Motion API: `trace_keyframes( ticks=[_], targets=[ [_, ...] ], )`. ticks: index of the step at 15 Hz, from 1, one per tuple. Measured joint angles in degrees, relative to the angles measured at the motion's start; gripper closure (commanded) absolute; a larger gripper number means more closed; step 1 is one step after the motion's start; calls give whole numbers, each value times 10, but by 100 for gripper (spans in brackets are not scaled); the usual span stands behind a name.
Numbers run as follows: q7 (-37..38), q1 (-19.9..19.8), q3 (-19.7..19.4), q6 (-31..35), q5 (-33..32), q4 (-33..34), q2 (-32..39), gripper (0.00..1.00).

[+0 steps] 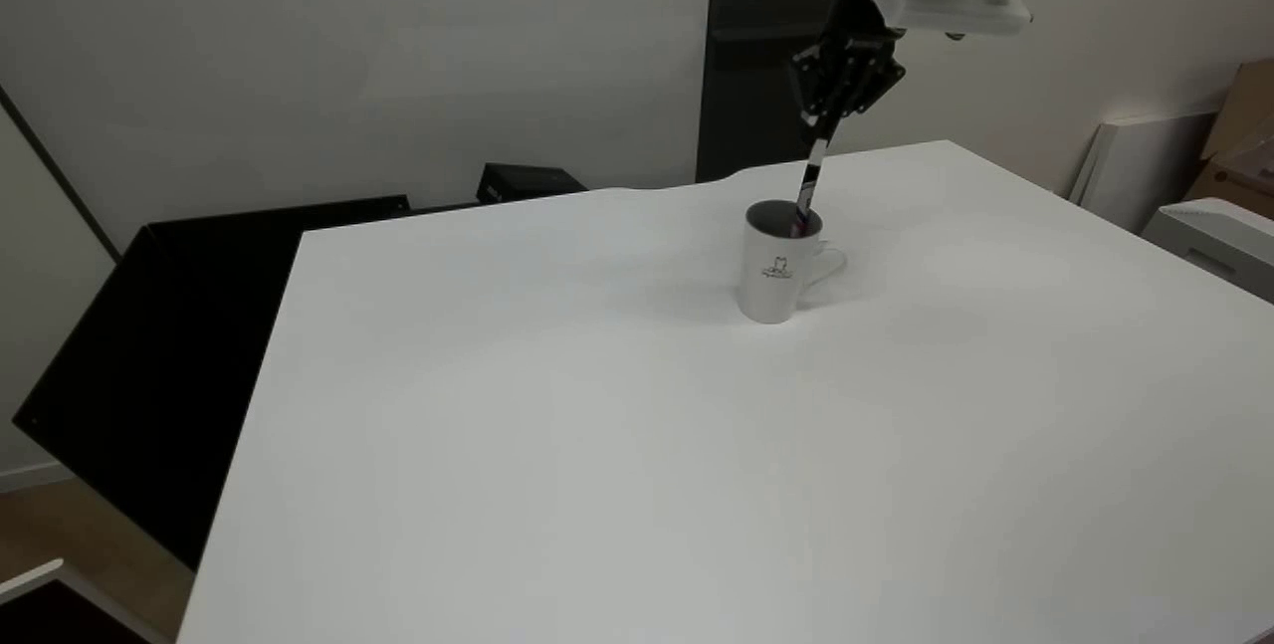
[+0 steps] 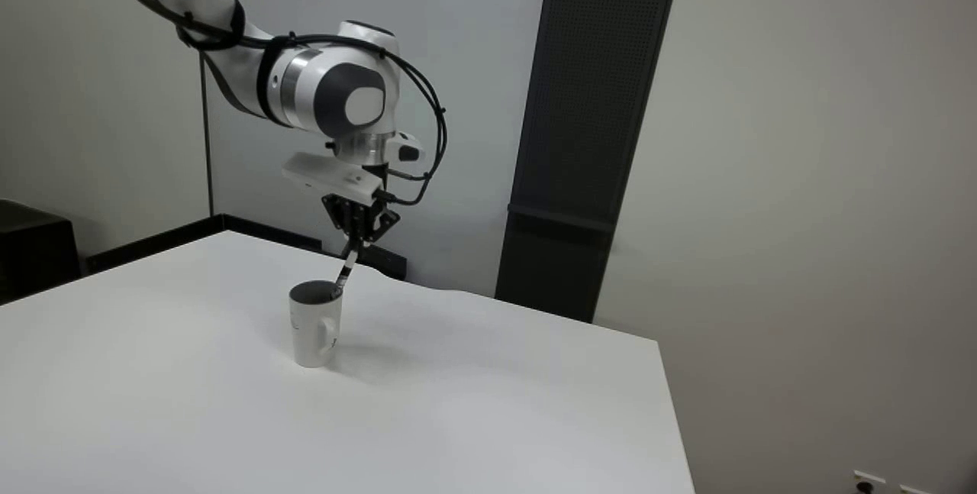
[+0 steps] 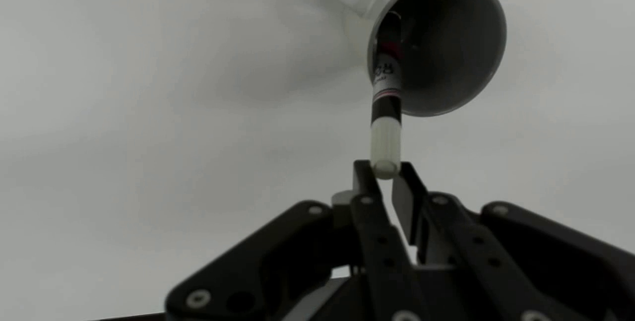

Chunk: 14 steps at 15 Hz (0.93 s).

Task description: Remove the marker from the mug and place it on the table

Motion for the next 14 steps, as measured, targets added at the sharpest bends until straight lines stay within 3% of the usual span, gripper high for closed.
trace_keyframes(
  ticks=[9, 14],
  targets=[
    [22, 12, -17, -49, -37, 25, -52, 94],
    [40, 16, -28, -110, -62, 36, -76, 94]
  ],
)
